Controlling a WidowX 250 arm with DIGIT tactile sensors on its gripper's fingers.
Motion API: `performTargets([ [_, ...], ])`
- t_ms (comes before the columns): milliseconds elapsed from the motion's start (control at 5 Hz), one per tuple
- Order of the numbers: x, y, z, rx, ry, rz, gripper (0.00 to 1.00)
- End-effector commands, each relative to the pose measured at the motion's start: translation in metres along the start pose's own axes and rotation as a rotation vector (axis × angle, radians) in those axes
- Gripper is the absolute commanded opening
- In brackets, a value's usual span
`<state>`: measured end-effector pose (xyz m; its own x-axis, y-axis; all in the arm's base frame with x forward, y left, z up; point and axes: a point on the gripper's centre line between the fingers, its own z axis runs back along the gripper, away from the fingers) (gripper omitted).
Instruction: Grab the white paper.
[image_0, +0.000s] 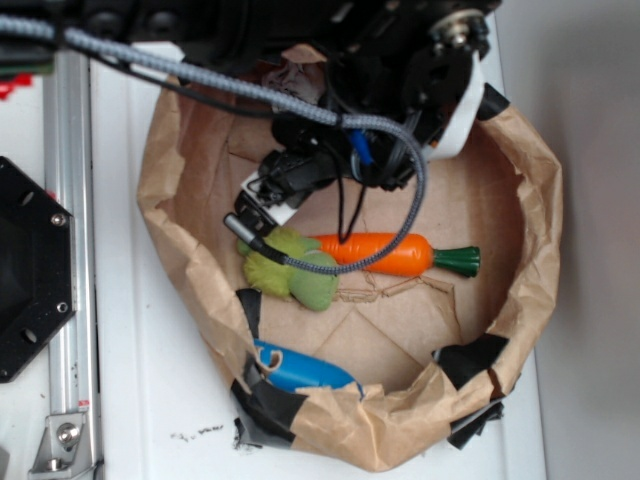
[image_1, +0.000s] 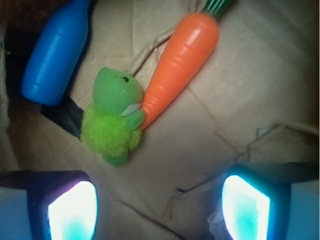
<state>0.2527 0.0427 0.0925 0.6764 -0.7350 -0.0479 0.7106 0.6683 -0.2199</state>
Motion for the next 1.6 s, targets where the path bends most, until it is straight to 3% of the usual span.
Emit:
performTargets([
  [0,0.002,-0.005,0.014,0.044,-0.034,0.000,1.00],
  [200,0.002,-0.005,0.014,0.044,-0.034,0.000,1.00],
  [400,-0.013,0.014,0.005,0.176,-0.013,0.028,1.00],
  [600,-0.017,0.029,0.006,0.224,-0.052,0.062,1.00],
  [1000,-0.022,0.050,-0.010,0.210,0.004,0.125,1.00],
  [1400,-0.024,0.052,-0.023,0.232,0.059,0.117,1.00],
])
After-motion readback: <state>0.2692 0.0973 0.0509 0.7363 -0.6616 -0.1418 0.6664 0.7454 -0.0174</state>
